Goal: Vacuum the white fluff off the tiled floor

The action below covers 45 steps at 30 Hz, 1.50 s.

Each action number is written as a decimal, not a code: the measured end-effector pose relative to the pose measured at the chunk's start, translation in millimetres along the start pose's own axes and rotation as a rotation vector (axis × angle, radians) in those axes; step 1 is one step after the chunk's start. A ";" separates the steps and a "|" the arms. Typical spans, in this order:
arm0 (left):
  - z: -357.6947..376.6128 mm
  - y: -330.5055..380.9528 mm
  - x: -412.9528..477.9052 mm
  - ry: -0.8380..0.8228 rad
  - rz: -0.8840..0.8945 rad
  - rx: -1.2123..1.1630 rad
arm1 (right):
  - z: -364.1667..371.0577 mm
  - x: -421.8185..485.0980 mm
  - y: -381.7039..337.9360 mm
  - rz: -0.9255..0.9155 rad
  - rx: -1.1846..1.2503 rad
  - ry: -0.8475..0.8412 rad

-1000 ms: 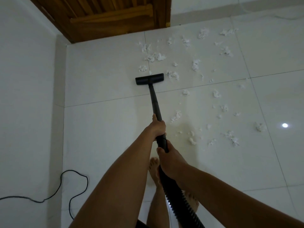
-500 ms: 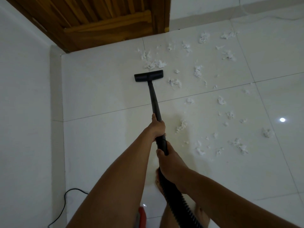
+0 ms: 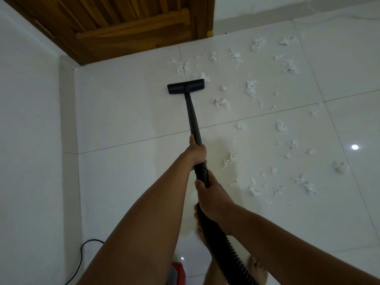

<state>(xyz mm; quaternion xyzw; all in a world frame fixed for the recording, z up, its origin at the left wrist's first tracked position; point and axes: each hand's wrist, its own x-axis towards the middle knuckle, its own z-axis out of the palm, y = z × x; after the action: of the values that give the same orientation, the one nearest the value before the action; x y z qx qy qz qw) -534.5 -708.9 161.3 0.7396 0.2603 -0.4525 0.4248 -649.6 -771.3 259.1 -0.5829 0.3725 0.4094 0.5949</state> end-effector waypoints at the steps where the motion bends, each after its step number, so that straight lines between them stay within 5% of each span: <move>1: 0.3 -0.4 0.0 0.000 0.002 -0.006 | 0.0 -0.1 0.7 -0.003 -0.003 -0.001; 20: 26.9 -7.8 -58.3 -0.055 -0.059 -0.040 | -21.7 -56.4 13.5 -0.021 -0.138 0.040; 45: -34.6 63.3 25.2 -0.005 -0.029 -0.083 | -9.2 22.6 -74.9 0.000 -0.057 -0.008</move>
<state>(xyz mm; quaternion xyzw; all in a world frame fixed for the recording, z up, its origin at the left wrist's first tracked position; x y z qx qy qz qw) -458.8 -710.9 171.7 0.7164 0.2887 -0.4492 0.4490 -571.6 -778.1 267.0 -0.5979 0.3582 0.4224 0.5794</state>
